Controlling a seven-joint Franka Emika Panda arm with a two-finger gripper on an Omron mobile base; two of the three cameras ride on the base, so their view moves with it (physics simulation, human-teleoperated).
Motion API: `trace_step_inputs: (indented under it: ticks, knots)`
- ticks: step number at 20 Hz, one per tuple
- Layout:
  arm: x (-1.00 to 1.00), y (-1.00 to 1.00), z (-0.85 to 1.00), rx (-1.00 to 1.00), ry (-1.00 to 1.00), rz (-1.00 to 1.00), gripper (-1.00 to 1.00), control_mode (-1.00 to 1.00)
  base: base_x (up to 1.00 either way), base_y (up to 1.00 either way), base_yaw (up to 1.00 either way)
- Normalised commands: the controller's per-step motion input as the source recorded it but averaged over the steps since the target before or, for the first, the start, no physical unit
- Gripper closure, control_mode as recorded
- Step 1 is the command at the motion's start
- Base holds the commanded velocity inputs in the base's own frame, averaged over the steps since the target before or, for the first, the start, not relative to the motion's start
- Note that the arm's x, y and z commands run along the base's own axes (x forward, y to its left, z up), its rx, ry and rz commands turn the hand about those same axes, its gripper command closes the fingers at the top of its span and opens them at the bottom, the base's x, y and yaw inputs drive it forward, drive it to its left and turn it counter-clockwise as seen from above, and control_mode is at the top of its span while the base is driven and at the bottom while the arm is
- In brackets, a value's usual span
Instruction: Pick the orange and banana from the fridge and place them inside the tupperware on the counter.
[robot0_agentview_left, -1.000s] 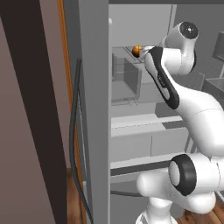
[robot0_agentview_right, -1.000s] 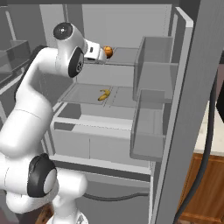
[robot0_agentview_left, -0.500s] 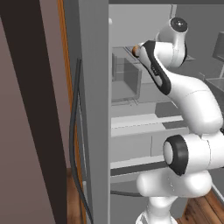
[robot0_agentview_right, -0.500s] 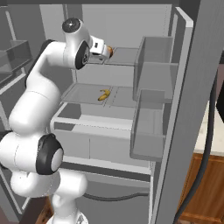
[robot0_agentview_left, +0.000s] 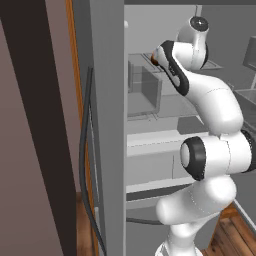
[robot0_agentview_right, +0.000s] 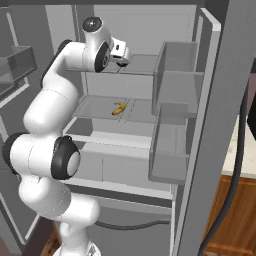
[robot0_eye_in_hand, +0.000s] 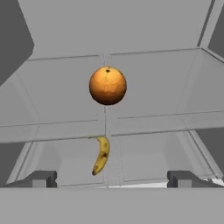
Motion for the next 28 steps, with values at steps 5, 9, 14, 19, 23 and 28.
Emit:
trace_step_inputs:
  ticks: [5, 9, 14, 19, 23, 28]
  knots:
    - [0.44, -0.02, -0.14, 0.00, 0.00, 0.00, -1.00, -1.00, 0.00, 0.00, 0.00]
    - [0.42, 0.00, -0.24, 0.00, 0.00, 0.00, -1.00, -1.00, 0.00, 0.00, 0.00]
    - [0.45, 0.00, -0.13, 0.00, 0.00, 0.00, -1.00, -1.00, 0.00, 0.00, 0.00]
    - [0.44, 0.00, -0.02, 0.00, 0.00, 0.00, -1.00, -1.00, 0.00, 0.00, 0.00]
    - [0.42, 0.00, -0.02, 0.00, 0.00, 0.00, -1.00, -1.00, 0.00, 0.00, 0.00]
    - [0.34, 0.00, -0.07, 0.00, 0.00, 0.00, -1.00, -1.00, 0.00, 0.00, 0.00]
